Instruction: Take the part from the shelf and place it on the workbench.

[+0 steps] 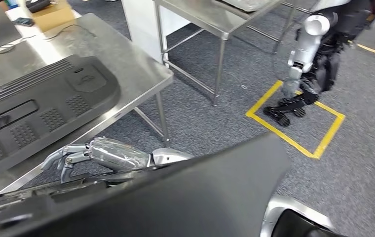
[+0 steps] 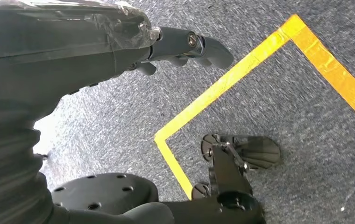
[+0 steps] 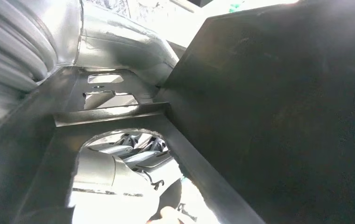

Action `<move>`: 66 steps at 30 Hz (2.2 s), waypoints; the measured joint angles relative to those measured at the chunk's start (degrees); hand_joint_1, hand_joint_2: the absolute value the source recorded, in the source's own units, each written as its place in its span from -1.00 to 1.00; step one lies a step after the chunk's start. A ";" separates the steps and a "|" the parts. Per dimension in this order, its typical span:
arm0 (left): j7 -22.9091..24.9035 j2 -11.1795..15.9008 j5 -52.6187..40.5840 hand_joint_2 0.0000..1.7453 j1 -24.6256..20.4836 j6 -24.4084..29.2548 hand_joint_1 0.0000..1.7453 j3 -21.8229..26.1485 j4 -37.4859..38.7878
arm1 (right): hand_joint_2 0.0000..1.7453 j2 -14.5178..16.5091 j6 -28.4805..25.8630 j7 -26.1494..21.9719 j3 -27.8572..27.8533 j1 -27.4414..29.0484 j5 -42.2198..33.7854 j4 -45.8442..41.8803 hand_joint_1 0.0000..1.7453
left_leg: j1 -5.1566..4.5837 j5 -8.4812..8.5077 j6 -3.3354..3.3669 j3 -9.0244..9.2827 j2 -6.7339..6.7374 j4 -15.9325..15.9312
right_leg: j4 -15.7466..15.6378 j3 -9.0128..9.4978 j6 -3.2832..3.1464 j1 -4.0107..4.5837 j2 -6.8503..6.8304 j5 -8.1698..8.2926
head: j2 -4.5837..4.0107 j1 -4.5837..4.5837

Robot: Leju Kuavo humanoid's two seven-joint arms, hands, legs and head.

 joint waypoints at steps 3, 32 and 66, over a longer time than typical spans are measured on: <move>0.28 0.01 0.04 1.00 0.11 -0.02 -1.00 0.00 0.00 | 1.00 0.37 0.13 -0.22 0.12 -0.27 0.10 0.00 1.00 | 0.11 0.17 1.13 0.10 -1.87 -0.45 | 0.38 0.39 1.03 -0.18 -0.11 -0.82 | 0.00 0.70; 1.94 0.01 0.03 1.00 -0.35 -0.66 -1.00 0.00 -0.02 | 1.00 0.98 0.65 -0.50 0.40 -1.00 0.81 0.66 1.00 | 0.03 0.05 0.41 -0.10 -0.55 -0.01 | -0.10 0.24 0.40 0.20 -1.39 -0.18 | 0.00 2.64; 2.14 0.16 -0.03 1.00 -0.24 -2.05 -1.00 0.00 -0.02 | 1.00 0.74 0.06 -0.91 0.41 -1.04 -0.15 3.00 1.00 | 0.21 -0.79 2.90 2.28 -6.88 -1.75 | 8.32 -6.07 1.08 -0.11 6.41 -1.38 | 0.00 3.29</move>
